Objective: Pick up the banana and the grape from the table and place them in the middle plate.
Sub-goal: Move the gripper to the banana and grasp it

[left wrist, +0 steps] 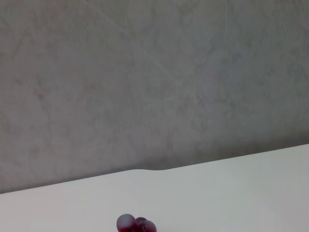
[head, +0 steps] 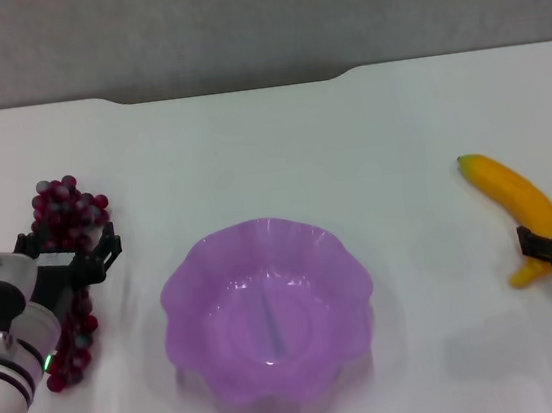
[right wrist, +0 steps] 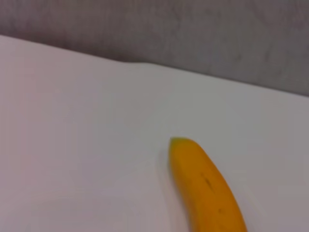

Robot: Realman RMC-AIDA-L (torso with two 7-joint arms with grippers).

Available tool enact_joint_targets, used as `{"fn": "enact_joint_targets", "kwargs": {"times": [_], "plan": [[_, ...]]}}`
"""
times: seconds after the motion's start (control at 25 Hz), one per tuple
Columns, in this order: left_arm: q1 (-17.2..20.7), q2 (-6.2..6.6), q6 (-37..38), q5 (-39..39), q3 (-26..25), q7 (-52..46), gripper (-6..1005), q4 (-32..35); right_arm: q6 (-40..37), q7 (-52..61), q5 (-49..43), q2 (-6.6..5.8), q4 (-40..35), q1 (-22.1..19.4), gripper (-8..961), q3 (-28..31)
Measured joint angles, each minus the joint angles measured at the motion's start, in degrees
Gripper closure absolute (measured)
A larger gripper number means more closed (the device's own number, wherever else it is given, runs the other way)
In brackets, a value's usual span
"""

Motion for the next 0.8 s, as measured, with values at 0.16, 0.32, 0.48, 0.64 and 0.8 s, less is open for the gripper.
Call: {"fn": "enact_joint_targets", "kwargs": {"times": [0.16,0.32,0.48,0.64,0.8], "plan": [[0.15,-0.07,-0.01,0.02,0.00,0.00,107,0.16,0.01,0.17,-0.01,0.08,0.59,-1.16,70,0.02],[0.33,-0.09,-0.01,0.02,0.00,0.00,107,0.19,0.01,0.19,0.00,-0.16,-0.07,-1.04,82,0.21],[0.35,-0.09,-0.01,0.02,0.35,0.00,107,0.25,0.15,0.21,0.00,-0.55,-1.47,0.06,101,0.12],[0.28,-0.09,-0.01,0.02,0.85,0.00,107,0.07,0.65,0.22,0.00,-0.55,-1.69,0.05,119,0.06],[0.31,-0.09,0.00,-0.01,0.88,0.00,107,0.06,0.98,0.24,-0.01,-0.41,-1.43,-0.33,137,0.19]]}}
